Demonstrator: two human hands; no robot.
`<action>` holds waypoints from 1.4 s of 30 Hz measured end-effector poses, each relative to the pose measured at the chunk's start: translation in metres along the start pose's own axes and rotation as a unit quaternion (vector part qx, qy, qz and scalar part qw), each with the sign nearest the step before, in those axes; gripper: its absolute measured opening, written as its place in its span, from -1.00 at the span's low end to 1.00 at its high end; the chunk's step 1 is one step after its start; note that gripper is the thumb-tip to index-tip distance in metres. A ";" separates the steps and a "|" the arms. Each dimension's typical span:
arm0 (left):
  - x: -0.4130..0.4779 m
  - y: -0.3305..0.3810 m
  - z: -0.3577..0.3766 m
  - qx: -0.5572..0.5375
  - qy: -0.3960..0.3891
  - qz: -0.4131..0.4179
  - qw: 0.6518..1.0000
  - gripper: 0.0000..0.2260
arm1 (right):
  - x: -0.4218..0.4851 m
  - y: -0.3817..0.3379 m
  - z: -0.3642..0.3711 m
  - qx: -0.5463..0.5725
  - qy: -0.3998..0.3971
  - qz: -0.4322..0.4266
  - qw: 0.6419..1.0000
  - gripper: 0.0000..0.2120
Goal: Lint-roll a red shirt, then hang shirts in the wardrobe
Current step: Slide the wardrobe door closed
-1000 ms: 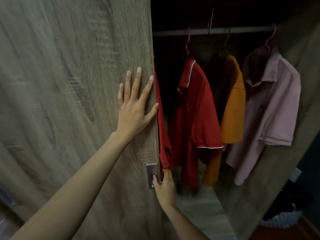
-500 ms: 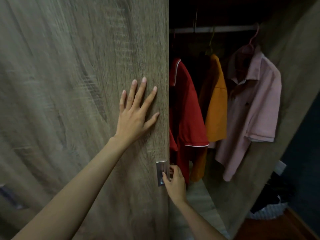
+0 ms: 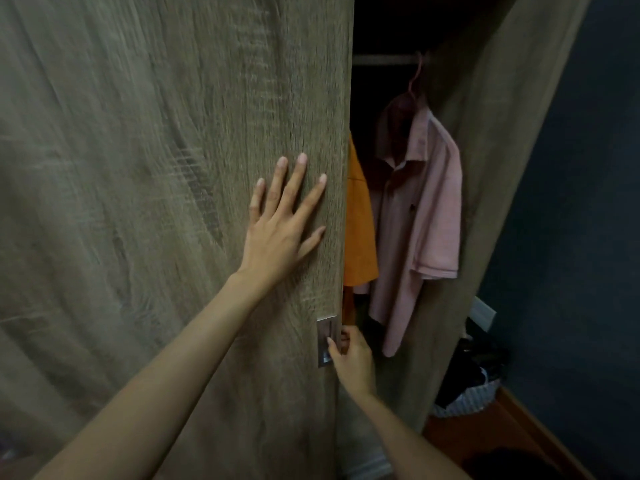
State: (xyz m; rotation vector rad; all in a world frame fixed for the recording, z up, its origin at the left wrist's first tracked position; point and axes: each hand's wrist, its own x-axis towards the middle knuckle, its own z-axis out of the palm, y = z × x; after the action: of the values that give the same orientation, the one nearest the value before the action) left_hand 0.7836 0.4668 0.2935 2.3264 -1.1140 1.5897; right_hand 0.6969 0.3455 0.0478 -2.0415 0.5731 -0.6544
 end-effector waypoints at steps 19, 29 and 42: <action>0.074 0.148 0.067 0.012 -0.032 0.068 0.997 -0.30 | 0.090 0.096 -0.143 -0.083 0.098 0.050 0.990 -0.88; 0.094 0.181 0.079 0.033 -0.015 0.066 0.997 -0.28 | 0.104 0.116 -0.176 -0.099 0.202 0.092 0.970 -0.63; 0.102 0.194 0.084 0.027 -0.016 0.069 0.997 -0.31 | 0.118 0.129 -0.191 -0.088 0.127 0.087 0.984 -0.53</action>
State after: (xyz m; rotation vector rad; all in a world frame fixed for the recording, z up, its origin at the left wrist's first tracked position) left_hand 0.7453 0.2353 0.2841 2.3624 -1.2806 1.6532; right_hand 0.6445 0.0922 0.0535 -2.0531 0.9787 -0.7877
